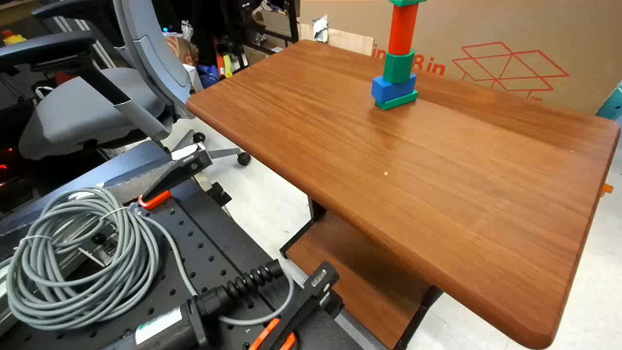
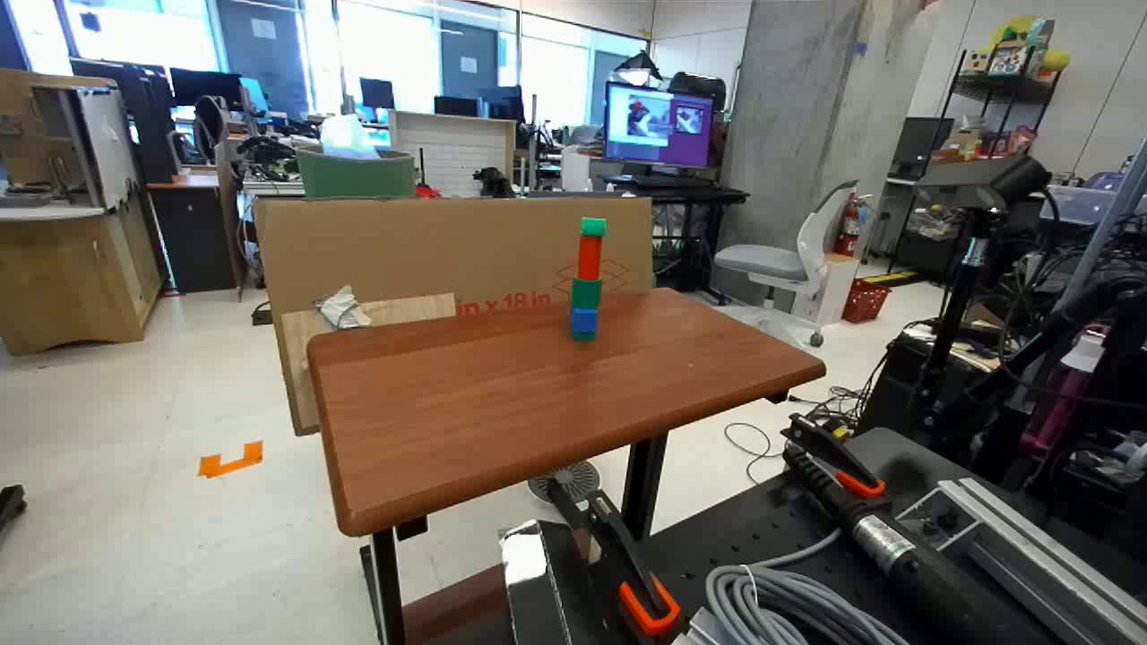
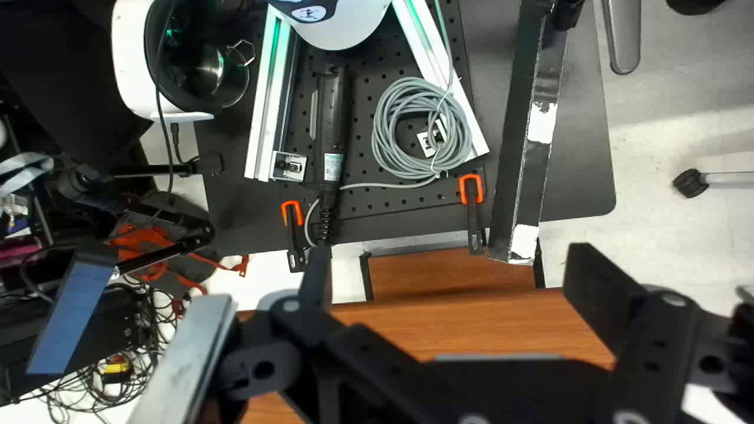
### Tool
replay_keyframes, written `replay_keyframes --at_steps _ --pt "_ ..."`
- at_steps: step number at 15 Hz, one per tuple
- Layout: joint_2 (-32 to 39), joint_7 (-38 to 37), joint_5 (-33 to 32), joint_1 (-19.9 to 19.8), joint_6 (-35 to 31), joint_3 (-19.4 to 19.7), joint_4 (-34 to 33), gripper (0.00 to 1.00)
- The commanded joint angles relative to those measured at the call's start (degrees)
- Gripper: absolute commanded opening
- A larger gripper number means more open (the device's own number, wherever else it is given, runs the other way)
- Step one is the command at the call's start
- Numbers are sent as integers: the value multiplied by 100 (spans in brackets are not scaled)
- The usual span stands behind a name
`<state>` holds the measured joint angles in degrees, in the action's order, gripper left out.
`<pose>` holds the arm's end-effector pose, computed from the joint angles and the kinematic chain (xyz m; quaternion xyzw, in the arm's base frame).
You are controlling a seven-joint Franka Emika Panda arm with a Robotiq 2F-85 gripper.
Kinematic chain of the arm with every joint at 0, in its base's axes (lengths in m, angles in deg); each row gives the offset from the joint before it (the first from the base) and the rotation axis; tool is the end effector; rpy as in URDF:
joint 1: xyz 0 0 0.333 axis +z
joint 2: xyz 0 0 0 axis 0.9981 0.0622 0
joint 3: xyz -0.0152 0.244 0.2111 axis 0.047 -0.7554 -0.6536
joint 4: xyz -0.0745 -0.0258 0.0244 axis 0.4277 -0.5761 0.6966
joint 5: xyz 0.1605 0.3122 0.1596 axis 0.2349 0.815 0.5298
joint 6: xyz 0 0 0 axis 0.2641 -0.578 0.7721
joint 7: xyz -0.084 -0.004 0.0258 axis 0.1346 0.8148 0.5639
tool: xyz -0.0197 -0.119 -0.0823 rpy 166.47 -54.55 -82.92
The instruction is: Pick up the green object and put on the table
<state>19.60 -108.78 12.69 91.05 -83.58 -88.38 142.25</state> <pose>0.2967 0.1745 0.5266 0.9817 -0.0709 -0.1146 0.1348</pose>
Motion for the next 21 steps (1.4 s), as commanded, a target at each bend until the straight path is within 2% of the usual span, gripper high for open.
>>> replay_keyframes --at_steps 1,8,13,18,21 --pt "25 -40 -30 97 8 73 -12 100" --pt "25 -40 -30 97 8 73 -13 100" --pt "223 -556 111 -108 -677 231 134 100" --pt "587 -948 178 -200 -2004 561 475 100" --pt "756 -967 71 -203 -3125 731 789 100"
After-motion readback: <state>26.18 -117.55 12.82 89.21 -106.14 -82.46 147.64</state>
